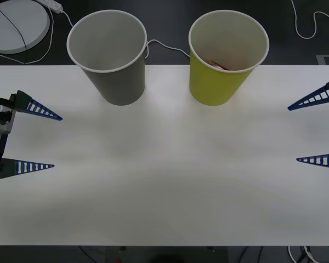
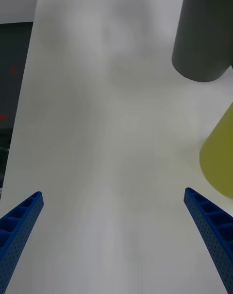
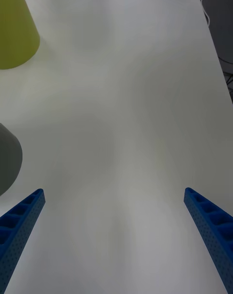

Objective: Put the can into the green bin and the plastic bottle into the gray bin

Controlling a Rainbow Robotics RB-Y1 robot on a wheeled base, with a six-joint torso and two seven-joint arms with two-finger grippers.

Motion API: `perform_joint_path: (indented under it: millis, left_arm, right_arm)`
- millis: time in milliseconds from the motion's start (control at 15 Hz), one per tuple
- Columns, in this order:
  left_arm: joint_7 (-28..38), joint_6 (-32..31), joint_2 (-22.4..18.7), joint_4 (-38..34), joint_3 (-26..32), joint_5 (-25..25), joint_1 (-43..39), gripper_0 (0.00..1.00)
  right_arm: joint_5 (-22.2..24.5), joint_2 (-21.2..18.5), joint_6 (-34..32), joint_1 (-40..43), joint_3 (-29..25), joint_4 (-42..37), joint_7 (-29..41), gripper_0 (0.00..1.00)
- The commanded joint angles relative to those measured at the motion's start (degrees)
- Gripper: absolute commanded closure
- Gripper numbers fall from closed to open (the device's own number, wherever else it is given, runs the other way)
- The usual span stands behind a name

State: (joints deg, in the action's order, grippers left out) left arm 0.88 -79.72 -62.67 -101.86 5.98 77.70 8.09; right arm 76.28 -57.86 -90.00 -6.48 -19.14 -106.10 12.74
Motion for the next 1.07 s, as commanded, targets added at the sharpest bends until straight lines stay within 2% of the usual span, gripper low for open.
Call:
perform_joint_path:
  millis: [67, 267, 467, 1067]
  left_arm:
    - [0.00, 0.00, 0.00, 0.00, 0.00, 0.00, 0.00, 0.00]
    - [0.00, 0.00, 0.00, 0.00, 0.00, 0.00, 0.00, 0.00]
    - [0.00, 0.00, 0.00, 0.00, 0.00, 0.00, 0.00, 0.00]
    - [0.00, 0.00, 0.00, 0.00, 0.00, 0.00, 0.00, 0.00]
  right_arm:
    - [1.68, 1.87, 0.00, 1.91, -0.37, -0.16, -1.22, 0.00]
    - [5.10, 5.65, 0.00, 3.14, -1.52, -1.48, -2.19, 0.00]
    - [6.33, 8.20, 0.00, 4.54, -2.39, -1.57, -3.07, 0.00]
    - [7.21, 9.96, 0.27, 5.77, -2.83, -1.57, -4.39, 0.00]
